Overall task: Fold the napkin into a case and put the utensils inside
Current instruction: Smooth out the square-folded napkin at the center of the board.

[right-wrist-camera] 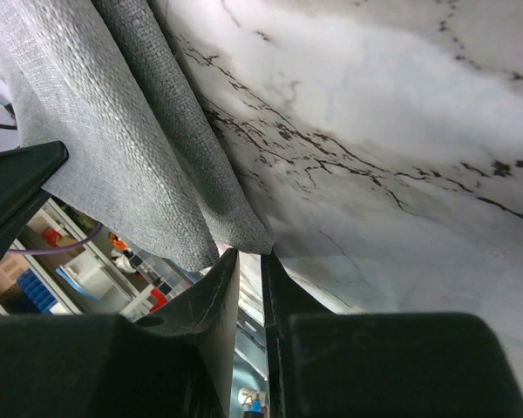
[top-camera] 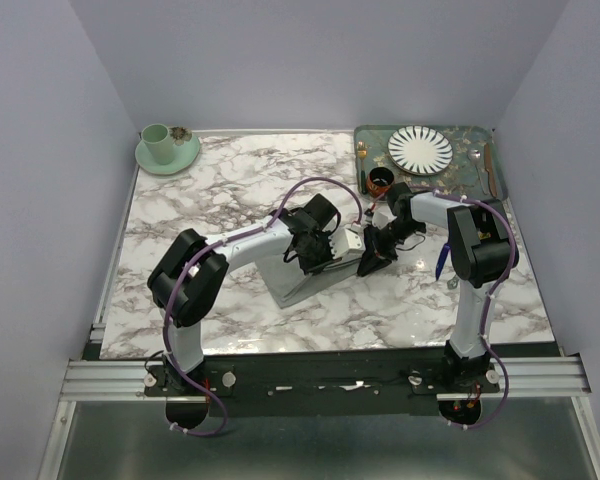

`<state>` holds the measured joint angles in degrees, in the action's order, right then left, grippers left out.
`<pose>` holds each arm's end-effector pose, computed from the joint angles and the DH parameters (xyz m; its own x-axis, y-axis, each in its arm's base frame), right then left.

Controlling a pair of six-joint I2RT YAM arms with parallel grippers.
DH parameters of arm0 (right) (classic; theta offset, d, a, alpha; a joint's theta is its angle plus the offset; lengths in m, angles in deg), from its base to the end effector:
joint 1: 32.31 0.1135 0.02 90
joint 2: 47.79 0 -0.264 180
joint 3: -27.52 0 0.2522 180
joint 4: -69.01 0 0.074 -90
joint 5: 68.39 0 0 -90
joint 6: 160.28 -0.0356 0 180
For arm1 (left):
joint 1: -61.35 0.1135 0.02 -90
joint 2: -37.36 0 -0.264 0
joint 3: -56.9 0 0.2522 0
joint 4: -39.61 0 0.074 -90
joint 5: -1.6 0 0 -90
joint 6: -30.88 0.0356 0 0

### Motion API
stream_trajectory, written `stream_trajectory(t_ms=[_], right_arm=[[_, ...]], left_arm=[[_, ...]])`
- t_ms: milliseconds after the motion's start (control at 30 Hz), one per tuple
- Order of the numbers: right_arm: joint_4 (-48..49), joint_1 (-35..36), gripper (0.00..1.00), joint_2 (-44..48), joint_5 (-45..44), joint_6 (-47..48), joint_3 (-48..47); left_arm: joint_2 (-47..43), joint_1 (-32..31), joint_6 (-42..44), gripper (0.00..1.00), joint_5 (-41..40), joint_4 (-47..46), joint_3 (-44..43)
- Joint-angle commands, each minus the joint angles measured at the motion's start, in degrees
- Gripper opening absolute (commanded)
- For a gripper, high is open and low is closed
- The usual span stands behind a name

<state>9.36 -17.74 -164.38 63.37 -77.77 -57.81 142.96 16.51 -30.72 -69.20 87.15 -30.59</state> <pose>0.3349 0.1115 0.1182 -0.9826 -0.1549 0.1026 -0.0498 0.7512 0.6582 0.2577 -0.2728 0.1913 -0.2058 0.8381 -0.5052 0.9776 0.1994 -0.0674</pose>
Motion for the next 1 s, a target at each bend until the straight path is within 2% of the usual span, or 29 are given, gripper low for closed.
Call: stream_trajectory(t_ms=[0,267,333,367,400,733,967], right_arm=[[1.15,0.20,0.22,-0.48,-1.06,-0.16,0.82],[1.24,0.28,0.16,0.84,-1.50,0.10,1.87],[1.07,0.20,0.11,0.93,-1.50,0.19,1.87],[0.89,0.28,0.03,0.93,-1.42,0.45,1.87],[0.28,0.20,0.01,1.11,-1.33,0.63,1.70],[-2.97,-0.33,0.01,6.29,-1.06,4.14,2.23],[-6.49,-1.91,0.11,6.21,-0.27,6.78,-1.29]], left_arm=[[-0.84,-0.78,-1.33,0.04,2.86,1.81,-0.45],[0.31,-1.39,-2.12,0.04,3.91,1.73,-0.53],[0.39,-1.48,-2.12,0.04,4.00,1.99,-0.36],[0.39,-1.57,-2.04,0.04,3.91,1.90,-0.18],[0.31,-1.48,-2.21,0.04,3.74,1.90,0.17],[0.83,-1.48,-2.56,0.04,4.00,1.20,1.40],[-0.04,-1.48,-2.30,0.04,4.44,2.16,0.61]])
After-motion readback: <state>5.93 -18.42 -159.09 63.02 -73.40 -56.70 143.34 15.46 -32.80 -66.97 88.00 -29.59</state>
